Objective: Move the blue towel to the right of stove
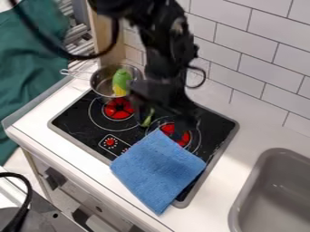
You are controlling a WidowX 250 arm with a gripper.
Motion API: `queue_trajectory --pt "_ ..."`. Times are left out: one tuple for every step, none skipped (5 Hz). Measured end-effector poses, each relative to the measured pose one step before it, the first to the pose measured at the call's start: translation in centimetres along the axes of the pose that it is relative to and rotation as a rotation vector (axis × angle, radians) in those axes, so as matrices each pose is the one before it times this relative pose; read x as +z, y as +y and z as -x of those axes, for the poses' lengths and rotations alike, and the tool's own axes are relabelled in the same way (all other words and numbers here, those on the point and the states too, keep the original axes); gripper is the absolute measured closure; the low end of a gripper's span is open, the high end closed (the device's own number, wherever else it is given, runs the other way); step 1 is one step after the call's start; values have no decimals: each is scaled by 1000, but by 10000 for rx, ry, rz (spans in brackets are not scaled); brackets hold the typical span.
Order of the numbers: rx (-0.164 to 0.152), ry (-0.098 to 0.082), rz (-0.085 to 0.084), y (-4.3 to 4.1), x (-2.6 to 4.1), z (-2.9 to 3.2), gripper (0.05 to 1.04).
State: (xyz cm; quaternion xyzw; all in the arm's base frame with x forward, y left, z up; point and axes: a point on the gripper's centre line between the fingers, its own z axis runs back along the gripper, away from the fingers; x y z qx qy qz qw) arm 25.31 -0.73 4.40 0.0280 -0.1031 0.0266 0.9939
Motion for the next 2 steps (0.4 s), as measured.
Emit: queue_trajectory --pt "-93 174 -105 45 770 441 85" --pt "-152 160 0 73 32 254 85"
